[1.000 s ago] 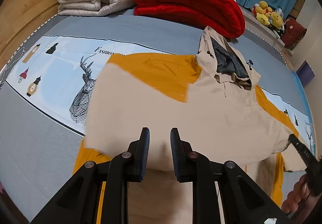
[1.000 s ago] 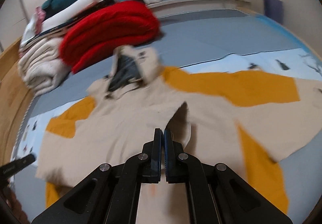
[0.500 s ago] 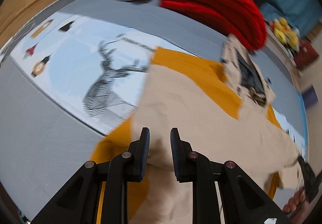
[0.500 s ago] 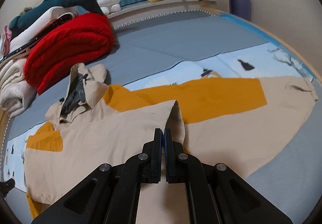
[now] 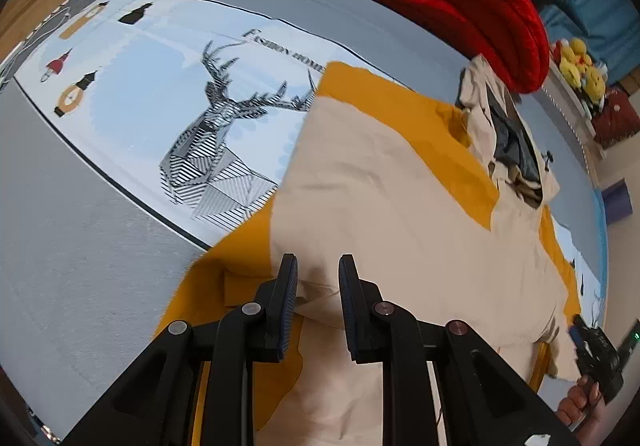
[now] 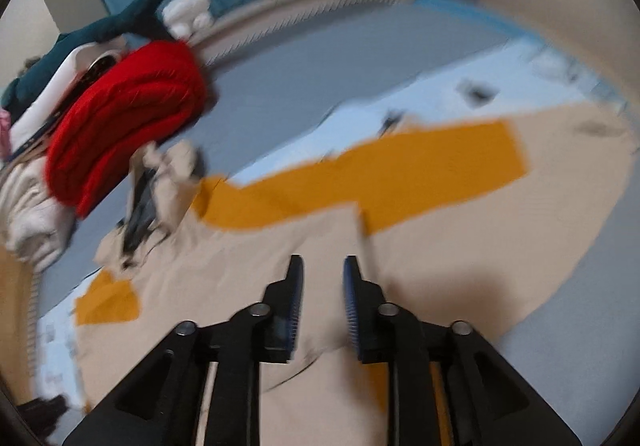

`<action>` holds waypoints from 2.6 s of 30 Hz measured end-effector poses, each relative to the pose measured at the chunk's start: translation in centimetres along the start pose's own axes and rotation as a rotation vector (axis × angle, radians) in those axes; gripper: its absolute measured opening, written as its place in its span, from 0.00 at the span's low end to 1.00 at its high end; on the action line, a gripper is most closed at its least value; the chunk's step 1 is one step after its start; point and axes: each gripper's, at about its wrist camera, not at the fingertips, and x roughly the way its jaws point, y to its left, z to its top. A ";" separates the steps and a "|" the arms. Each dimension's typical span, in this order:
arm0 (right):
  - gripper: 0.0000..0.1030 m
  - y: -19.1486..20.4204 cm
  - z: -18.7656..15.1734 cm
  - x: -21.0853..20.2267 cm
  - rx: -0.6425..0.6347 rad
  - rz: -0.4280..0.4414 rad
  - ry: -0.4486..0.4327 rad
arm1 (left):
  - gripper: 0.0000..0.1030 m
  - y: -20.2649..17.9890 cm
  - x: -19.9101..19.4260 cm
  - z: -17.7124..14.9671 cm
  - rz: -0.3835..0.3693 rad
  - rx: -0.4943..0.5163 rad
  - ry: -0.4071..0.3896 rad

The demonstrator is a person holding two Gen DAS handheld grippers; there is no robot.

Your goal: Fold large clothes

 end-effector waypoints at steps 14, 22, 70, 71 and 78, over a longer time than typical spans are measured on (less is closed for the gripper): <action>0.31 -0.7 -0.4 1.3 -0.030 -0.106 0.072 | 0.18 -2.0 0.0 -1.2 0.056 0.081 -0.017; 0.31 -2.8 2.2 -4.7 -0.070 -0.136 -0.117 | 0.18 -5.5 -1.7 -3.5 0.071 0.239 -0.069; 0.08 -40.6 5.3 -5.5 0.608 -0.179 -0.302 | 0.18 -13.0 0.6 -7.8 0.032 0.437 -0.060; 0.05 -40.3 5.4 -5.6 0.599 -0.191 -0.313 | 0.18 -13.1 0.4 -7.9 0.029 0.440 -0.064; 0.03 -30.7 8.3 -9.5 0.364 -0.320 -0.474 | 0.18 -13.1 -1.5 -7.9 -0.011 0.423 -0.079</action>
